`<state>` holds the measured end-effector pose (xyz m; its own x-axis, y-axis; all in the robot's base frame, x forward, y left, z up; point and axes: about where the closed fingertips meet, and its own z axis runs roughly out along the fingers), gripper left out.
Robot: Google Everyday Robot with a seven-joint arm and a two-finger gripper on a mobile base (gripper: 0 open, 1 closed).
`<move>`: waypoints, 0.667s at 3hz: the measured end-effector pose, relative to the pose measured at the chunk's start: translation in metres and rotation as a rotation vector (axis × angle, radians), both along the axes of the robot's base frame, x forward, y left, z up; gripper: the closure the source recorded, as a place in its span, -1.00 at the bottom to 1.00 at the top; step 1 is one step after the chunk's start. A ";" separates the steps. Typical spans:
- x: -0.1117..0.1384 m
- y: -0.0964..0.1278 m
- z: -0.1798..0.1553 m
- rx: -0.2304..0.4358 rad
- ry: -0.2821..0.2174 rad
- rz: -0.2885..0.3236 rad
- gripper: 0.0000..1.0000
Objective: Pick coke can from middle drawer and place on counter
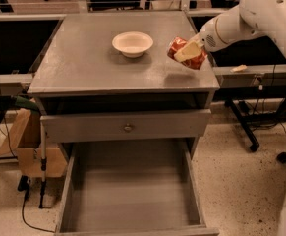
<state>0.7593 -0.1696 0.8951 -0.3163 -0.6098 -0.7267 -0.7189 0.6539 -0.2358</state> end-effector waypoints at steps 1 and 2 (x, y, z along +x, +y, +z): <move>0.014 0.011 -0.011 0.024 0.034 0.025 -0.31; 0.015 0.011 -0.009 0.026 0.032 0.025 -0.77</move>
Offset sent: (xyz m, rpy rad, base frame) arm 0.0108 0.0087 -0.0086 0.0190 0.0264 0.0194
